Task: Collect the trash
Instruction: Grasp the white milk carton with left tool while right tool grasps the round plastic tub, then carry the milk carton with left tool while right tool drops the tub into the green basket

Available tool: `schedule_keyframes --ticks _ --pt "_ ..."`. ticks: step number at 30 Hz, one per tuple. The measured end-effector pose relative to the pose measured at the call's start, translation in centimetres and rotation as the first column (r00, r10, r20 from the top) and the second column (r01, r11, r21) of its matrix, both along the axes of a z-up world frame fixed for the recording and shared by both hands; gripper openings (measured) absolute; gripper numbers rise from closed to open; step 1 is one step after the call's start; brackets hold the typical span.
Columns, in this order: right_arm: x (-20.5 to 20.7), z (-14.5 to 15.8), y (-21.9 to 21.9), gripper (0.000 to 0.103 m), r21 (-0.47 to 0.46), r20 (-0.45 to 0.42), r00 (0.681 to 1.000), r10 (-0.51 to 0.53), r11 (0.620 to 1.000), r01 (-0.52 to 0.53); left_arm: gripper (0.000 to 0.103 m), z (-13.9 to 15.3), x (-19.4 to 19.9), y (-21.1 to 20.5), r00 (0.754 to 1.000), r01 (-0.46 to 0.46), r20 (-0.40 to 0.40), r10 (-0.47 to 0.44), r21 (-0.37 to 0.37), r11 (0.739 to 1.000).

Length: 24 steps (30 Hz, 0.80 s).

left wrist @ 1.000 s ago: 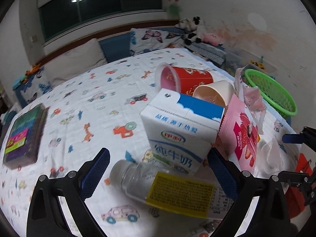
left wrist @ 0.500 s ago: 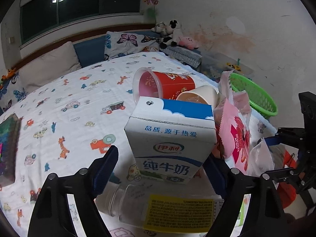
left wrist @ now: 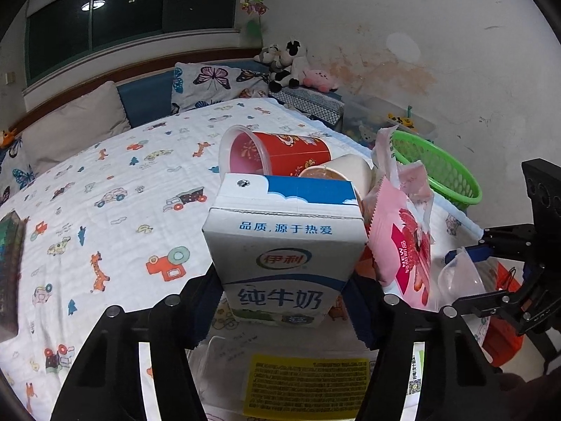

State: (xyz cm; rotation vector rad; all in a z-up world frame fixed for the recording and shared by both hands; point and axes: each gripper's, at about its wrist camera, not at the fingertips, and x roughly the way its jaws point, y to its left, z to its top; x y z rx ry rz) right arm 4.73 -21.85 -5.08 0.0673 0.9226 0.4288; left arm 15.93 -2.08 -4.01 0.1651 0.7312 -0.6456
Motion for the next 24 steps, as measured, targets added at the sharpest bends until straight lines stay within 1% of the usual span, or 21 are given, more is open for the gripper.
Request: schedule_keyframes --ticks 6,9,13,16,21,24 --pt "-0.3 1.2 -0.4 0.067 0.01 0.031 0.999 -0.017 1.0 0.016 0.061 1.2 0.1 1.4 0.998 -0.063 0.011 0.063 -0.017 0.998" --pt "-0.2 2.0 -1.0 0.067 0.02 0.049 0.998 -0.036 0.999 0.035 0.061 2.5 0.4 2.2 0.995 -0.099 0.027 0.1 -0.019 0.995" --pt "0.1 3.0 -2.2 0.067 0.03 0.071 0.995 -0.073 0.997 0.071 0.061 4.6 0.6 2.7 0.987 -0.14 0.074 0.141 -0.008 0.99" --pt "0.3 3.8 -3.7 0.067 0.034 0.093 0.989 -0.114 0.993 0.111 0.061 6.3 1.1 3.0 0.983 -0.162 0.082 0.164 -0.036 0.986" --pt "0.8 5.1 -6.8 0.067 0.029 0.129 0.972 -0.198 0.98 0.196 0.061 8.7 1.2 1.9 0.981 -0.151 0.112 0.158 -0.068 0.986" --pt "1.2 5.5 -9.2 0.067 0.016 0.148 0.953 -0.264 0.964 0.265 0.061 10.2 1.4 0.3 0.984 -0.114 0.125 0.124 -0.085 0.99"
